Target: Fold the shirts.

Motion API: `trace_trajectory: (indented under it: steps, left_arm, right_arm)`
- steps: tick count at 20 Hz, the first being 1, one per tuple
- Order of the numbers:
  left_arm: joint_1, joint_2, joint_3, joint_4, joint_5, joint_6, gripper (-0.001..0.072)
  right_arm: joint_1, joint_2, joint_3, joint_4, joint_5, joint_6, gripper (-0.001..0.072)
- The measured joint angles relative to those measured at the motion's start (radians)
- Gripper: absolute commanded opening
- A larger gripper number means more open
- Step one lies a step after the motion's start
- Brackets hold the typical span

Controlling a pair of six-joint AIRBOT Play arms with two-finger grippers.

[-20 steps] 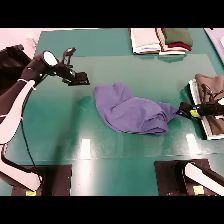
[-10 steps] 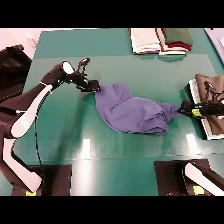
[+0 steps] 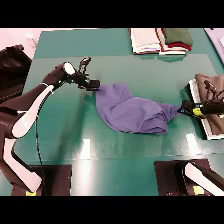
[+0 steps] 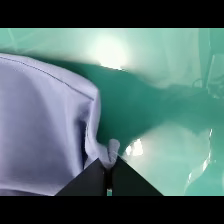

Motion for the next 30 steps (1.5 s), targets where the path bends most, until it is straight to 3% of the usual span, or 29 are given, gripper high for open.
trace_trajectory:
  steps: [5, 12, 20, 26, 30]
  left_arm:
    - [0.067, 0.114, 0.1, 0.017, -0.011, -0.022, 0.0026]
    - [0.174, 0.546, 0.294, 0.182, 0.006, -0.032, 0.0027]
    - [0.19, 0.977, 0.336, 0.272, 0.038, -0.032, 0.0027]
    - [0.191, 0.993, 0.335, 0.291, -0.069, -0.032, 0.0027]
    - [0.191, 0.832, 0.334, 0.298, -0.223, -0.032, 0.0027]
  right_arm:
    - [0.0, 0.013, 0.203, 0.0, 0.076, 0.0, 0.0018]
    - [0.0, 0.158, 0.653, 0.0, 0.09, -0.004, 0.0018]
    - [-0.002, 0.228, 1.068, -0.007, 0.135, -0.004, 0.0017]
    - [-0.002, 0.085, 1.322, -0.006, 0.259, 0.02, 0.0016]
    - [0.031, -0.019, 1.25, -0.008, 0.294, 0.035, 0.0017]
